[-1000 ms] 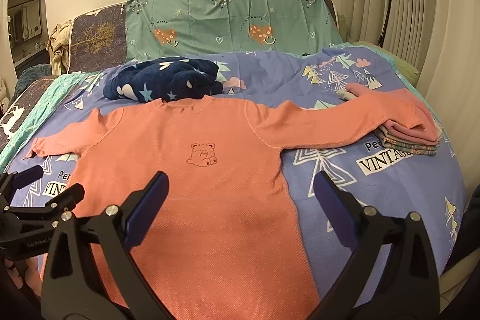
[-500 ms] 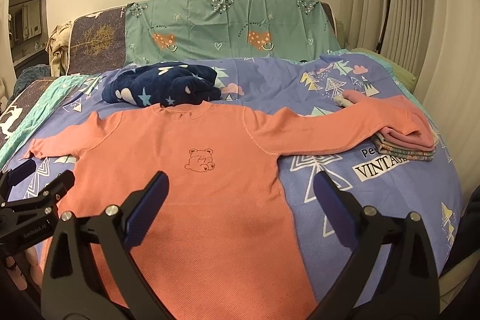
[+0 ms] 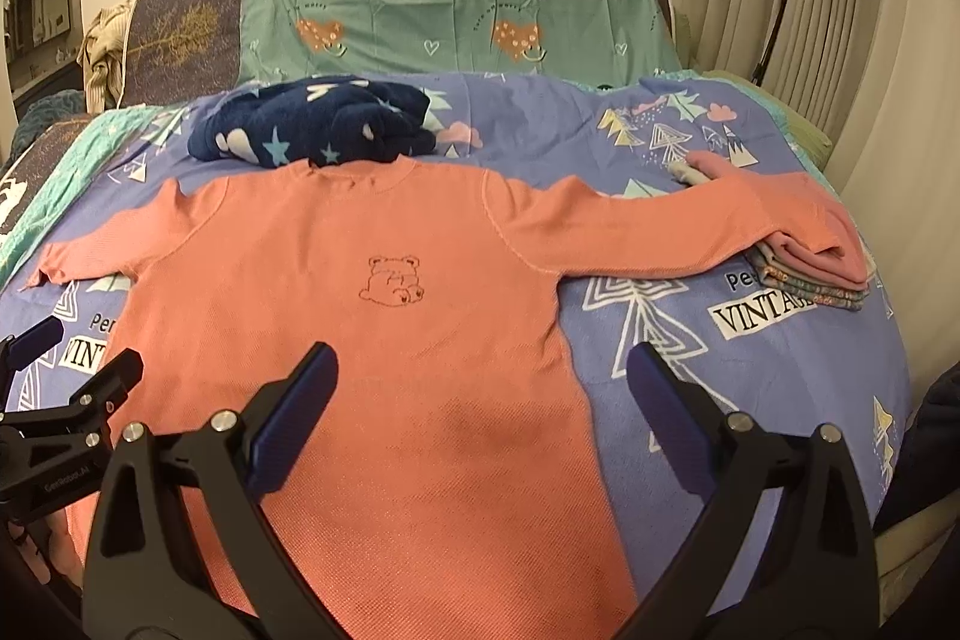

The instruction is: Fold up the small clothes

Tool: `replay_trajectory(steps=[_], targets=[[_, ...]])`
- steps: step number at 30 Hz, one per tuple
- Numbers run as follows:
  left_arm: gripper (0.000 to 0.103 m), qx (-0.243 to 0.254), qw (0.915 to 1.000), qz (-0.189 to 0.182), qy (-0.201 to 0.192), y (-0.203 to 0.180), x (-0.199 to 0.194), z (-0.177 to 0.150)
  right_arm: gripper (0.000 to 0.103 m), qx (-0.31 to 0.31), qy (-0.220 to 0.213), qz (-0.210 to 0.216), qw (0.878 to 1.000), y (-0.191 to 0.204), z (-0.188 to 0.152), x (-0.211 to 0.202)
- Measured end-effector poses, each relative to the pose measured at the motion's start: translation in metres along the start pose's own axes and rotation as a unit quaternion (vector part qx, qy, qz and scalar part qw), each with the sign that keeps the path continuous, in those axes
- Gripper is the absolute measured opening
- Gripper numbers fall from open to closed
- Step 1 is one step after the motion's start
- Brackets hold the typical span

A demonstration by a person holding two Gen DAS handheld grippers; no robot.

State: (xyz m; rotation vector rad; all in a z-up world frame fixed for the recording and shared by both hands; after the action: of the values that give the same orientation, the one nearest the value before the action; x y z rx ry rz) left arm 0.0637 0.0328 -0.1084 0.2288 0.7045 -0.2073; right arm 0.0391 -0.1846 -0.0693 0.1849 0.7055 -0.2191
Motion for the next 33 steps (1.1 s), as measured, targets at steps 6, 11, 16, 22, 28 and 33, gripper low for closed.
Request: replay_trajectory(steps=[6, 11, 16, 22, 28, 33], targets=[[0.101, 0.001, 1.0000, -0.006, 0.005, 0.000, 0.004, -0.003, 0.098, 0.002, 0.017, -0.001, 1.000, 0.002, -0.004, 0.007], [0.099, -0.003, 0.9999, -0.014, 0.009, 0.000, 0.007, -0.005, 0.098, 0.002, 0.021, -0.003, 1.000, 0.002, -0.005, 0.009], [0.096, -0.005, 0.9996, -0.020, 0.017, 0.000, 0.011, -0.008, 0.098, 0.005, 0.026, -0.004, 1.000, 0.001, -0.007, 0.012], [0.094, -0.012, 0.9996, -0.015, 0.022, 0.005, 0.013, -0.009, 0.098, 0.006, 0.030, -0.007, 1.000, 0.000, -0.008, 0.016], [0.089, -0.019, 0.9994, -0.018, 0.023, 0.010, 0.012, -0.010, 0.098, 0.003, 0.031, -0.006, 0.999, 0.003, -0.008, 0.017], [0.089, -0.021, 0.9993, -0.018, 0.023, 0.012, 0.012, -0.010, 0.098, 0.002, 0.030, -0.009, 1.000, 0.003, -0.008, 0.017]])
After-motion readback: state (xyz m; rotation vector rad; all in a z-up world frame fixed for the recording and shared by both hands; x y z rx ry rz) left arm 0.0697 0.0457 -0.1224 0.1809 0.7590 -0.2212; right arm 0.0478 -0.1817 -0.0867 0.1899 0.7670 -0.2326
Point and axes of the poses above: each gripper's, at about its wrist camera, not at the fingertips, and x roughly the way its jaws point, y to its left, z to its top, the point moved 9 cm from there along x, roughly the way its jaws point, and after that the axes turned 12 degrees about x, right-handed, at the moved point
